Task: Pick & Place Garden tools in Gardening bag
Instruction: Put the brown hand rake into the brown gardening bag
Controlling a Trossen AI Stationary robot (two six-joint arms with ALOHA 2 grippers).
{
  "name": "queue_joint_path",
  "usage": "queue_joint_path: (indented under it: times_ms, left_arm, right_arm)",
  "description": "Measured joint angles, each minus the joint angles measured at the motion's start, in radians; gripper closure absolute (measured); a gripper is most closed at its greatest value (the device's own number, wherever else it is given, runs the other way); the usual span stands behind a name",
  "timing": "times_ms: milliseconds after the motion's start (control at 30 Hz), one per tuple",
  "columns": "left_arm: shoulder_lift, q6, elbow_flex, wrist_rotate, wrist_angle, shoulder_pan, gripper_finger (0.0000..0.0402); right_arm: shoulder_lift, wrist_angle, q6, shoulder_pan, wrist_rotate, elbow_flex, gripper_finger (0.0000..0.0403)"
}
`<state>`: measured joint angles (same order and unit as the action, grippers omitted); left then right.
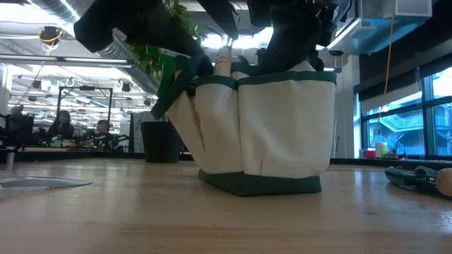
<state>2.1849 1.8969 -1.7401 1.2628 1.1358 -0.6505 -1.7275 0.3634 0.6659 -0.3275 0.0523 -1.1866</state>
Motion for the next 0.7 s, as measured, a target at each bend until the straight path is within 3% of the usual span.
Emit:
queue_joint_path:
  times_ms: [700]
  left_arm:
    - [-0.009,0.028,0.000,0.086,-0.007,-0.005,0.0192]
  right_arm:
    - [0.000,0.005,-0.030,0.000,0.016,0.000,0.0401]
